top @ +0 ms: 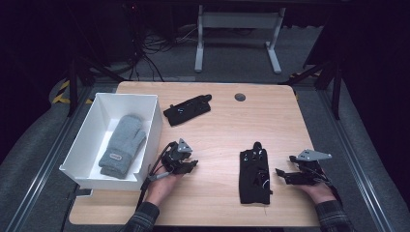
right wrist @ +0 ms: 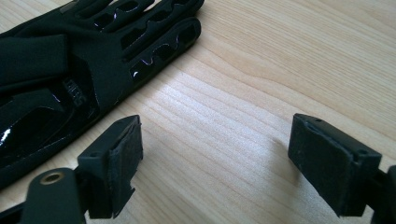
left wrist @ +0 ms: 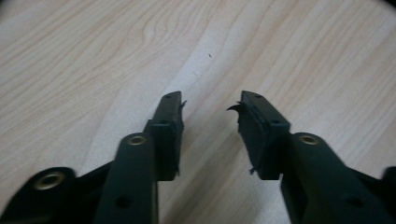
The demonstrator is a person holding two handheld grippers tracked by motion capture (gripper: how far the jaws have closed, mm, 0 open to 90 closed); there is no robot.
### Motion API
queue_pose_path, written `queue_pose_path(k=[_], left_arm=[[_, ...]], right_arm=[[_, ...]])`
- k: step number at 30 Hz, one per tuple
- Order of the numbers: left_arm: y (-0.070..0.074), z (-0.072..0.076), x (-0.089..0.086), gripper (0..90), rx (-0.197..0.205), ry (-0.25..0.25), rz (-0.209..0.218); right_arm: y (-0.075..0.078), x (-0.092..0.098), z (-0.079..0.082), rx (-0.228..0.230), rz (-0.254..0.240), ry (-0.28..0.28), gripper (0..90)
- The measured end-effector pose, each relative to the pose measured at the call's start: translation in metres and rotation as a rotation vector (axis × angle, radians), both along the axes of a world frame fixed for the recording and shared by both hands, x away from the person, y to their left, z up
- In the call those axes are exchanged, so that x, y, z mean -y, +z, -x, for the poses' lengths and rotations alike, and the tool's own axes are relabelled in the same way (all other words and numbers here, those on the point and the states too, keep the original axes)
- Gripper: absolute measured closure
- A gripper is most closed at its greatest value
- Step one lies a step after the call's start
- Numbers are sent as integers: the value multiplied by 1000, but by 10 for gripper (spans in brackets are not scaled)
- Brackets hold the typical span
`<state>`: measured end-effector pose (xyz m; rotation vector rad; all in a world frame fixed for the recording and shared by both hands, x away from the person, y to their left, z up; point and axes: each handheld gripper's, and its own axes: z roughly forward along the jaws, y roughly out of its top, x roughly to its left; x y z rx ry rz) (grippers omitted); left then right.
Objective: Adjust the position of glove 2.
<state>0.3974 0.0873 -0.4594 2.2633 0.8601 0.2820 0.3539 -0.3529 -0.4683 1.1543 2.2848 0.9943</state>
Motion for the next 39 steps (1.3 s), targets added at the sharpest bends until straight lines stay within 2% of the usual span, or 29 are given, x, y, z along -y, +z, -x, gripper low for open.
queue_pose_path(k=[5,6,7,12,13,14,15,16,17,18,19,20,22,26,27,28,30,31,34,39], left_arm=[[8,-5,5,817,9,18,9],[11,-7,5,817,9,22,8],[15,-13,7,891,8,29,9],[20,-27,12,898,14,50,12],[22,-32,13,898,14,56,0],[23,-36,14,898,32,61,0],[24,-41,14,898,34,68,13],[26,-50,15,898,32,80,7],[26,-50,15,898,32,80,7],[27,-56,15,898,49,89,13],[29,-63,15,899,36,98,17],[30,-68,15,898,43,106,8],[33,-81,14,898,45,129,25],[37,-105,13,899,60,167,25],[36,-115,13,899,68,185,19],[36,-115,13,899,68,185,19],[33,-126,12,899,67,203,27],[30,-137,11,899,59,223,19],[24,-151,9,899,55,249,35],[19,-163,5,899,50,279,28]], right_arm=[[0,0,0,0,0,0,183],[0,0,0,0,0,0,183],[0,0,0,0,0,0,183],[0,0,0,0,0,0,183],[0,0,0,0,0,0,183],[0,0,0,0,0,0,183],[0,0,0,0,0,0,183],[0,0,0,0,0,0,183],[0,0,0,0,0,0,183],[0,0,0,0,0,0,183],[0,0,0,0,0,0,183],[0,0,0,0,0,0,182],[0,0,0,0,0,1,181],[0,0,0,-1,0,2,180],[0,0,0,-1,0,2,178],[0,0,0,-1,0,2,178],[0,0,0,-1,0,2,177],[0,0,0,-2,0,3,175],[0,0,0,-3,1,6,171],[0,-1,-1,-2,4,5,170]])
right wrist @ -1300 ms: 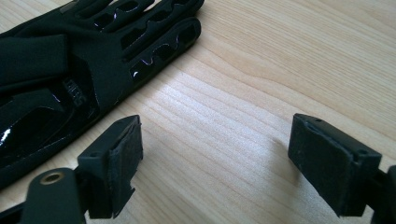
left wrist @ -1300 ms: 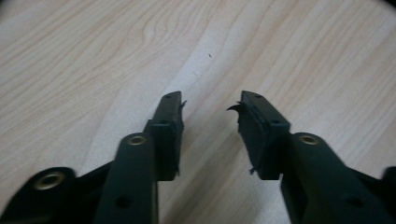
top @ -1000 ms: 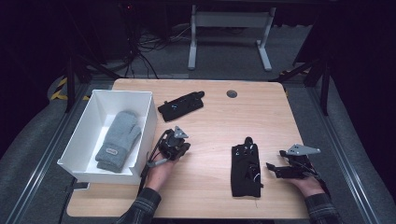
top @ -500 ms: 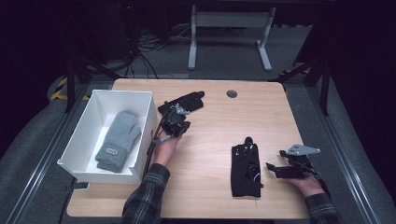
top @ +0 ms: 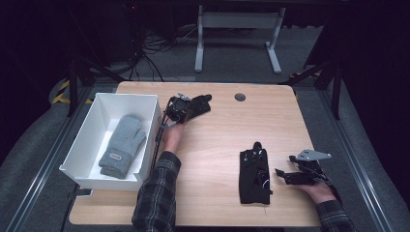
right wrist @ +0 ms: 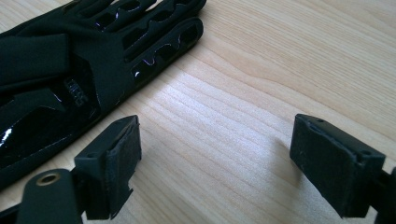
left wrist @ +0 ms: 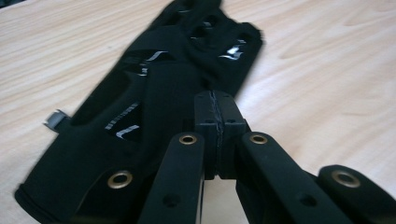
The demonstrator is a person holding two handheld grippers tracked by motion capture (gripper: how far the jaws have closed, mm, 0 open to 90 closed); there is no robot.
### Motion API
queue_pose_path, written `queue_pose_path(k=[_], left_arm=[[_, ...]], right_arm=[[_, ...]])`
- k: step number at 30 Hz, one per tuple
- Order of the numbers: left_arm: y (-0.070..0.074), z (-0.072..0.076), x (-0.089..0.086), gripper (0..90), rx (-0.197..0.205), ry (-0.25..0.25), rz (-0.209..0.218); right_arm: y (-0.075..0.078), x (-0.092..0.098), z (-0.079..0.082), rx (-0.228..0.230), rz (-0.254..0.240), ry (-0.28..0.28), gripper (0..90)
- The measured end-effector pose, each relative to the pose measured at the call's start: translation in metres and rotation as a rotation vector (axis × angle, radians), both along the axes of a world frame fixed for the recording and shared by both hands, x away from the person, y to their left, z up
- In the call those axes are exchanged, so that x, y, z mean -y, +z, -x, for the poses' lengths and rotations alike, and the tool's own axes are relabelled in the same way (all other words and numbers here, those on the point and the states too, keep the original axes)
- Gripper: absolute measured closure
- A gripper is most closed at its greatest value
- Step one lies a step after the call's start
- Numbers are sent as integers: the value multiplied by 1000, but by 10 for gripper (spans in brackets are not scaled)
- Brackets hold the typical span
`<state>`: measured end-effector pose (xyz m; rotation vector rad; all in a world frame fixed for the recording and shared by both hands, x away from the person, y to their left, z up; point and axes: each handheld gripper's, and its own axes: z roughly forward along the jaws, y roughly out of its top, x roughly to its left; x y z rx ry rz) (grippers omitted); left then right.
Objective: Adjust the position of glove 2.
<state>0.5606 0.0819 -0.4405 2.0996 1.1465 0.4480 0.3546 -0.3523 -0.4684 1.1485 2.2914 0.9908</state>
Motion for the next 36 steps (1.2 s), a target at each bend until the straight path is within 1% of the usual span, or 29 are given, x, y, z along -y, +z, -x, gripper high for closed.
queue_pose_path(k=[1,3,4,6,9,10,11,12,13,14,19,20,22,23,24,28,31,32,33,34,35,36], left_arm=[[-2,-2,-1,899,0,6,-2],[-6,-5,-2,899,-15,12,-11],[-8,-6,-3,899,-26,13,-19],[-13,-7,-4,899,-51,15,-21],[-17,-4,-4,900,-50,7,-24],[-18,0,-5,900,-51,5,0],[-18,0,-5,900,-51,5,0],[-18,3,-4,900,-53,-10,-6],[-17,7,-3,900,-56,-17,-11],[-17,7,-3,900,-56,-17,-11],[-18,22,3,900,-54,-54,-16],[-18,27,6,900,-53,-70,-18],[-18,37,10,900,-64,-89,-6],[-17,41,12,900,-65,-102,-13],[-17,45,13,900,-66,-106,-14],[-16,63,21,900,-77,-152,-18],[-17,73,23,900,-82,-174,-10],[-17,77,24,900,-90,-184,-3],[-17,82,25,900,-92,-193,10],[-17,89,26,900,-99,-209,12],[-17,89,26,900,-99,-209,12],[-17,98,28,900,-109,-225,26]], right_arm=[[0,0,0,0,0,0,170],[0,0,0,0,0,1,170],[0,0,0,0,0,1,169],[0,0,0,1,1,2,169],[0,0,0,0,1,2,169],[0,0,0,1,1,2,168],[0,0,0,1,1,2,168],[0,0,0,1,1,1,168],[0,0,0,1,1,2,168],[0,0,0,1,1,2,168],[0,-1,0,0,1,1,167],[0,-1,0,0,1,1,167],[0,-1,0,1,1,1,167],[0,-1,0,0,1,1,167],[0,-1,0,0,1,1,167],[0,-1,0,0,1,2,167],[0,-1,0,0,1,3,167],[0,-1,0,0,1,3,167],[0,-1,0,0,1,3,167],[0,-1,0,0,1,3,167],[0,-1,0,0,1,3,167],[0,-1,0,0,1,3,167]])
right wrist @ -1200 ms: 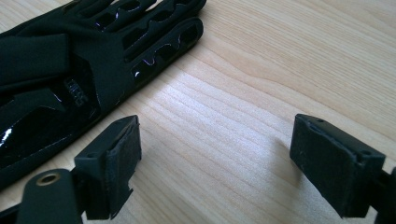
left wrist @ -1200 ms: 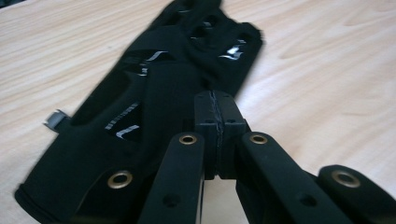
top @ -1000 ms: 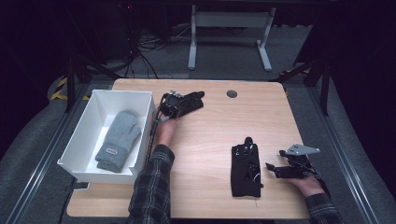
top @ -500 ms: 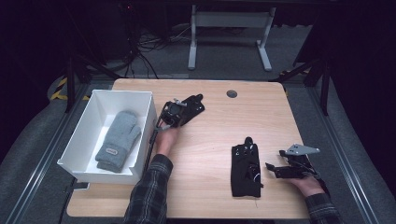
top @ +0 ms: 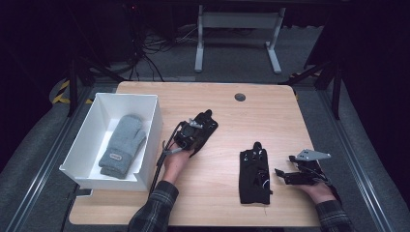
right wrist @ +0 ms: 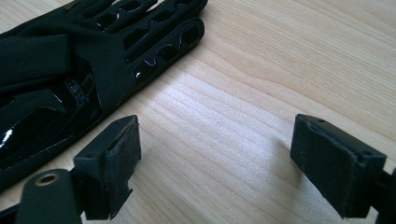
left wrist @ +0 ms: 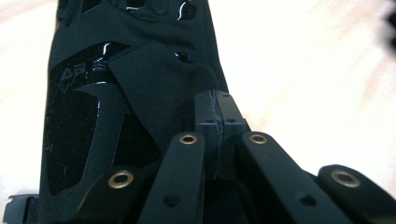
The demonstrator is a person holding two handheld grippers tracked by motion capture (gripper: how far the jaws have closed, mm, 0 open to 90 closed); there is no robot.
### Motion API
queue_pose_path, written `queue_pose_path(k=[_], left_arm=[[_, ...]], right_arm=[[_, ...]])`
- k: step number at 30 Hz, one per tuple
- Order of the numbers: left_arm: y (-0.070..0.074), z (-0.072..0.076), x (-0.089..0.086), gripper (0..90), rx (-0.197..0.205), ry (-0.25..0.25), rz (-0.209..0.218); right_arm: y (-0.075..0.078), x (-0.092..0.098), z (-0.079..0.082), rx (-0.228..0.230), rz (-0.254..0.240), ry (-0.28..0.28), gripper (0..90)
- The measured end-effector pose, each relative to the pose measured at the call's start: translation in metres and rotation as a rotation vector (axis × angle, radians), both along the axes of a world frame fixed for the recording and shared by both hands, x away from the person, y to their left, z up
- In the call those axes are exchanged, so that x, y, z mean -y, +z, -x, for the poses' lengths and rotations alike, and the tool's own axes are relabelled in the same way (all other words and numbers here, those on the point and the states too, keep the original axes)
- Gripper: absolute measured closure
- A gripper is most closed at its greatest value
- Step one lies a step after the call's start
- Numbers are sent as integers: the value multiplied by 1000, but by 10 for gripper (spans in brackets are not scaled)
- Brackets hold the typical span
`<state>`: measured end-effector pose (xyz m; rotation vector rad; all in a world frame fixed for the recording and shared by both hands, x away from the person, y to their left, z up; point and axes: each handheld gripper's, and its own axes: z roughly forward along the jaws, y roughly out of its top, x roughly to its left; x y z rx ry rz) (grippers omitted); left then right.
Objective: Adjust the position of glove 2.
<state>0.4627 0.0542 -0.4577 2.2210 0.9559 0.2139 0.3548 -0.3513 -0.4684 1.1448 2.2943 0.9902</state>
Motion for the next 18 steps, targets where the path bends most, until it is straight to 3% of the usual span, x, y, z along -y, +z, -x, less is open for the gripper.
queue_pose_path(k=[11,18], left_arm=[[-2,45,15,900,-37,-56,51],[-2,65,23,900,-57,-99,68]], right_arm=[[0,0,0,0,0,0,167],[0,0,0,0,0,1,167]])
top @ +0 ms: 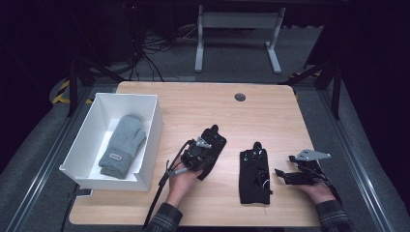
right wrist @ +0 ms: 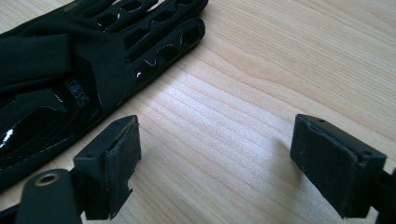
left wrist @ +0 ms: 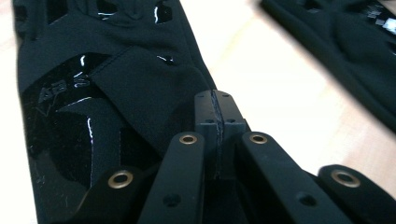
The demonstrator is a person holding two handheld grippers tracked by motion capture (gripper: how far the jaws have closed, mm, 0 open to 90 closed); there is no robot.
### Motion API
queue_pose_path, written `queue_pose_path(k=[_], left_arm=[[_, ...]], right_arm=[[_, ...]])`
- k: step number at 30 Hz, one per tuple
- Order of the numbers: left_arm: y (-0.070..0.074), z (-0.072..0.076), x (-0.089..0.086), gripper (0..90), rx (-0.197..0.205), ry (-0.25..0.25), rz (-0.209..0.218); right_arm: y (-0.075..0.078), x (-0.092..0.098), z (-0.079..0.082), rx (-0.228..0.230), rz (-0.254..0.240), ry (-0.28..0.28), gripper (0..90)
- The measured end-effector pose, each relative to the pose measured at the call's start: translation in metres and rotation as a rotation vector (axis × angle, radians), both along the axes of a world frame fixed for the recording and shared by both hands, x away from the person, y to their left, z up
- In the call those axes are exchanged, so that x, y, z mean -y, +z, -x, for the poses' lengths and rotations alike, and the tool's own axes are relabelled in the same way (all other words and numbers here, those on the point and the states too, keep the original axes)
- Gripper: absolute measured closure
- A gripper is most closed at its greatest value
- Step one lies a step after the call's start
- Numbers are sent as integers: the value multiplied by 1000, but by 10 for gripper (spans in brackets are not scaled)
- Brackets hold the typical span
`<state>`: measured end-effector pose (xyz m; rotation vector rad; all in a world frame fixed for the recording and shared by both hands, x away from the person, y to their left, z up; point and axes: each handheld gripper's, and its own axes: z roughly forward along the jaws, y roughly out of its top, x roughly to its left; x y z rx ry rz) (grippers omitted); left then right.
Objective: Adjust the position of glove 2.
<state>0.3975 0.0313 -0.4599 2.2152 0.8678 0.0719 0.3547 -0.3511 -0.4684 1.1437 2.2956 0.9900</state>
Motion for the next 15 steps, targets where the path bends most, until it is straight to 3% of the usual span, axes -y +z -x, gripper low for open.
queue_pose_path(k=[4,6,10,15], left_arm=[[5,7,2,898,22,-19,16],[15,5,-4,898,47,-5,20],[24,-7,-19,898,76,55,-40],[16,-27,-38,898,43,116,-82]], right_arm=[[0,0,0,0,0,0,167],[0,0,0,0,0,0,167],[0,0,0,0,0,0,167],[0,0,0,1,0,8,166]])
